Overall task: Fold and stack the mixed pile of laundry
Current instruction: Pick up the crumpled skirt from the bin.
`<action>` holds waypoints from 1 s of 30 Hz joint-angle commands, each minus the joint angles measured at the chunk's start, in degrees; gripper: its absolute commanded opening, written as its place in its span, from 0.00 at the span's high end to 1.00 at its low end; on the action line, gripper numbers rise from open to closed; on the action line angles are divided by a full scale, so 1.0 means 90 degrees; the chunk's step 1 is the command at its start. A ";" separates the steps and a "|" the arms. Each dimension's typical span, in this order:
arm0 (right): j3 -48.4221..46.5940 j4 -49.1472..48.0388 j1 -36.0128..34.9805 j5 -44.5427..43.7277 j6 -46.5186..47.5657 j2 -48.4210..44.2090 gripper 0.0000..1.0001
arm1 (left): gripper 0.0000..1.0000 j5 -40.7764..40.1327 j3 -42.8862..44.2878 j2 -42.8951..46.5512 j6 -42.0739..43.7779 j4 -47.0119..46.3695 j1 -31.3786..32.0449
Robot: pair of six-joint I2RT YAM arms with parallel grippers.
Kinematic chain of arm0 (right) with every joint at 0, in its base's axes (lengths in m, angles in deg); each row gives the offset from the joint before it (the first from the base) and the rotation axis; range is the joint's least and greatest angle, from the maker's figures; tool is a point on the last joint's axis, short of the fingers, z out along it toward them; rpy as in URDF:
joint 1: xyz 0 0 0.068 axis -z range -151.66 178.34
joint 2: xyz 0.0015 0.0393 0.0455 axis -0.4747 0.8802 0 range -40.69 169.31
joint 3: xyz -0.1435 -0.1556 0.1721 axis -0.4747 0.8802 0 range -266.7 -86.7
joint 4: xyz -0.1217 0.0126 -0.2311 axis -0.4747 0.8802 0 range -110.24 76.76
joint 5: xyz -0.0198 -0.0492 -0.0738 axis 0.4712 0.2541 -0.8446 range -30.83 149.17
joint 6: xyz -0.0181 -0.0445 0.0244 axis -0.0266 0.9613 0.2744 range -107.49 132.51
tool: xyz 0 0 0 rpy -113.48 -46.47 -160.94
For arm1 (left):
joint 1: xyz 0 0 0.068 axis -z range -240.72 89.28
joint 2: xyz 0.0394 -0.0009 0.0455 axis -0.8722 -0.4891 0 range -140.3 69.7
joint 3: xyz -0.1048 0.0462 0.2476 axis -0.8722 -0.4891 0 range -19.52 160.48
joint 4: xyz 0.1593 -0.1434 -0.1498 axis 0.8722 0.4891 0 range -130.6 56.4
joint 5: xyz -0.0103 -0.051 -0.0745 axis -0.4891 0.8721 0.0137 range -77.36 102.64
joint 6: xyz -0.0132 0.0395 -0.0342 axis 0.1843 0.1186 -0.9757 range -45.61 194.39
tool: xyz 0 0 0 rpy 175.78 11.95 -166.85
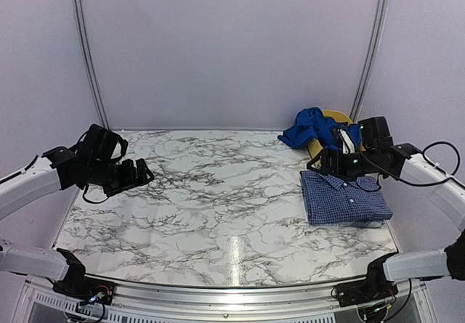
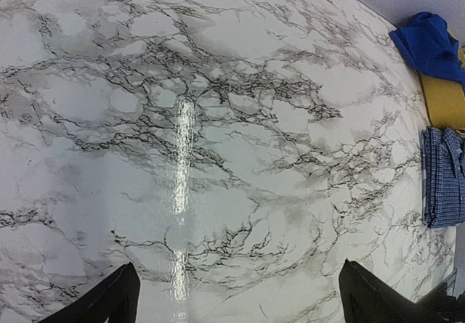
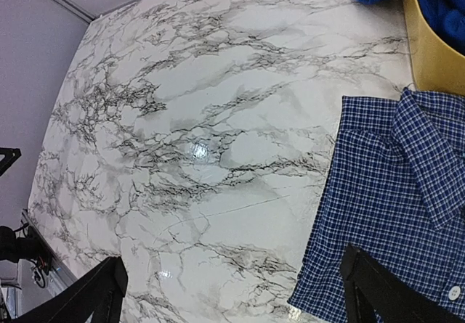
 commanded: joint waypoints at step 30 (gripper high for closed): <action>-0.6200 0.0664 0.2058 -0.2392 0.1584 0.6034 0.09 | 0.01 -0.0639 0.1564 -0.1834 0.0053 -0.0362 -0.0104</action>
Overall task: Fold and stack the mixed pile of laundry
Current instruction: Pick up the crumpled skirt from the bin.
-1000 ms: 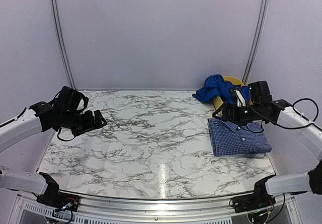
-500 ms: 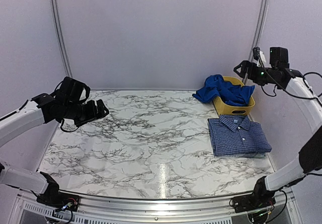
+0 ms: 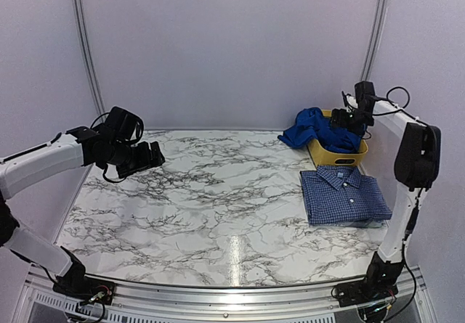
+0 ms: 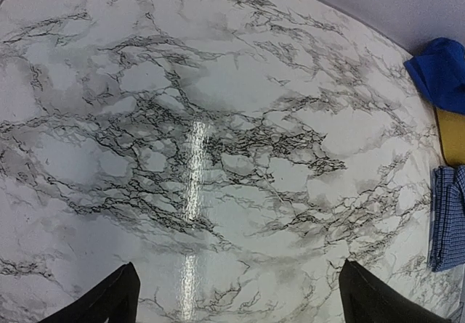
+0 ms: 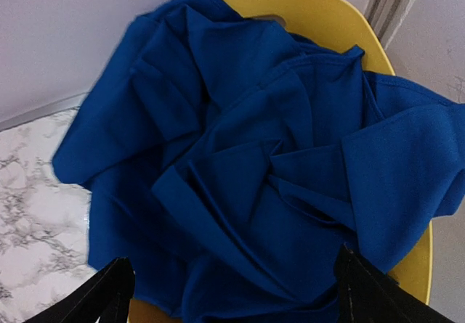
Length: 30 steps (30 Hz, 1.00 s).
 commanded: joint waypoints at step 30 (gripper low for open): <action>-0.3306 -0.0014 -0.0233 0.1945 -0.0381 -0.0311 1.00 | 0.01 -0.0063 0.0115 0.0255 -0.0305 -0.0058 -0.0340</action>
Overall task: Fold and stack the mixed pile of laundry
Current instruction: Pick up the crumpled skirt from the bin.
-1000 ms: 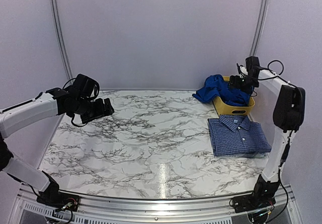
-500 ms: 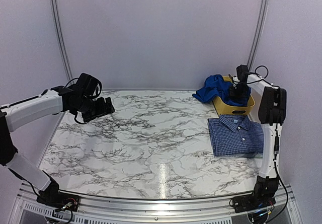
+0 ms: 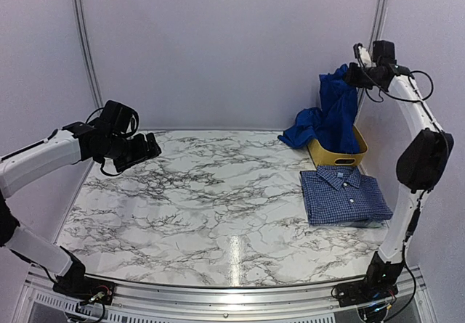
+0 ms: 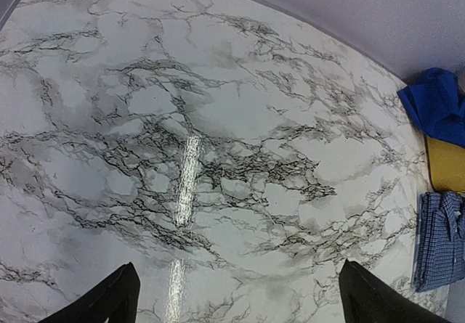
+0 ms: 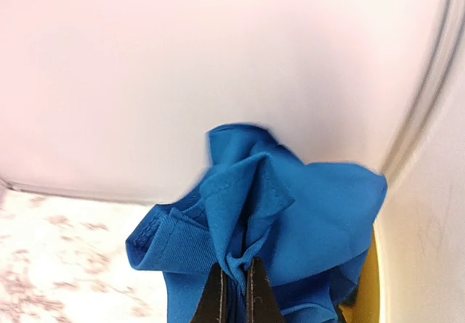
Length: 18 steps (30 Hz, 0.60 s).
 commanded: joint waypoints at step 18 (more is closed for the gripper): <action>-0.1742 -0.4117 -0.2868 0.3730 -0.4273 -0.0649 1.00 | 0.01 -0.0277 -0.0544 0.0999 -0.0535 -0.0056 -0.0129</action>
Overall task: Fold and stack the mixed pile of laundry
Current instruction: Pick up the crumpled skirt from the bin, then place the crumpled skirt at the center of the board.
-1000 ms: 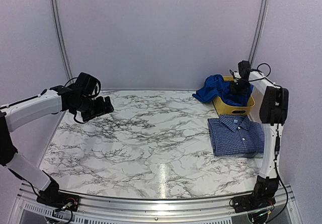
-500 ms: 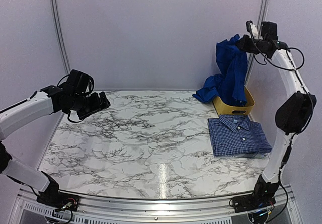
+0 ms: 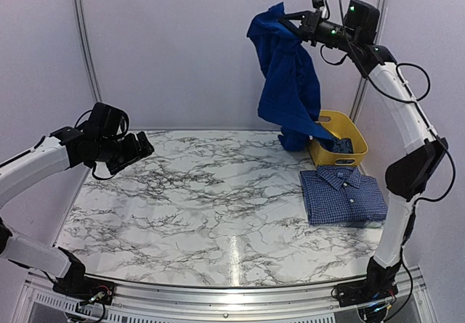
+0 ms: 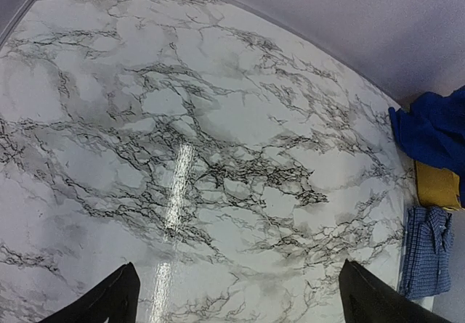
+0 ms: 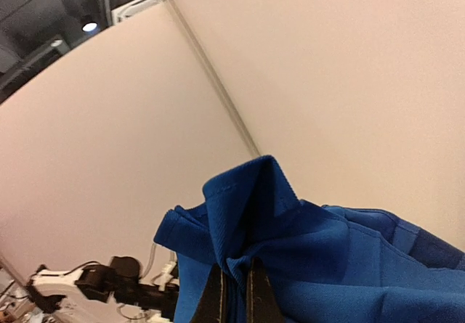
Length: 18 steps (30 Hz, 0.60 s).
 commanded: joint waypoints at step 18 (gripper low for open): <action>0.3252 0.0801 0.0531 -0.0659 0.0738 -0.0917 0.06 | 0.01 -0.0309 -0.0898 0.1425 -0.0345 -0.0027 -0.0342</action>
